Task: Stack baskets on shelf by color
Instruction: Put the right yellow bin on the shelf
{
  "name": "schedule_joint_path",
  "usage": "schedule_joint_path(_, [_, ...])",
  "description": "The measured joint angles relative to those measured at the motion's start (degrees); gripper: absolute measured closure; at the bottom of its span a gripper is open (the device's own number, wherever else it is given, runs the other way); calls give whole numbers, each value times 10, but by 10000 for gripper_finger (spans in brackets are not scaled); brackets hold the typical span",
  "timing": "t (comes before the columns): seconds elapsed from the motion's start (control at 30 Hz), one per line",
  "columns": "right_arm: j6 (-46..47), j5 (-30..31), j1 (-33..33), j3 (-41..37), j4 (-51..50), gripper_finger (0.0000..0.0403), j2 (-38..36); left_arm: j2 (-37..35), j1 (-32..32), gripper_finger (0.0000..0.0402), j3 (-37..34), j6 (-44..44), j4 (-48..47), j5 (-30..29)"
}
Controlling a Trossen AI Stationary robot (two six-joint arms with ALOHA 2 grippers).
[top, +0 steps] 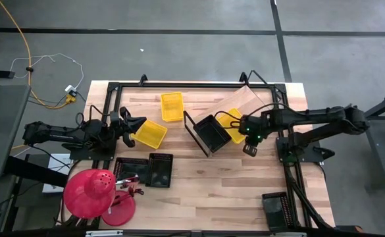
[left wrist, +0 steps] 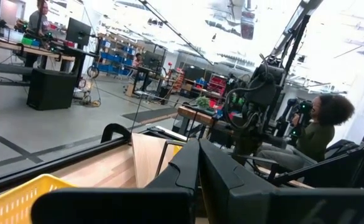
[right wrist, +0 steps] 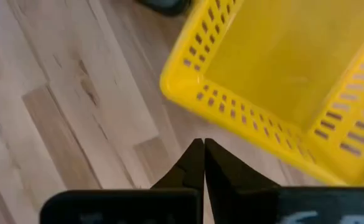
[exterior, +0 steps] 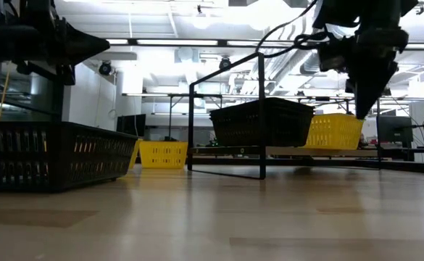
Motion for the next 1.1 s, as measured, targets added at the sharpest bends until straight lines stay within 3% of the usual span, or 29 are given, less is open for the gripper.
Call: schedule_joint_path(1.1, [-77, 83, -1, 0, 74, 403, 11, 0, 0, 401, 0, 0, -1, -12])
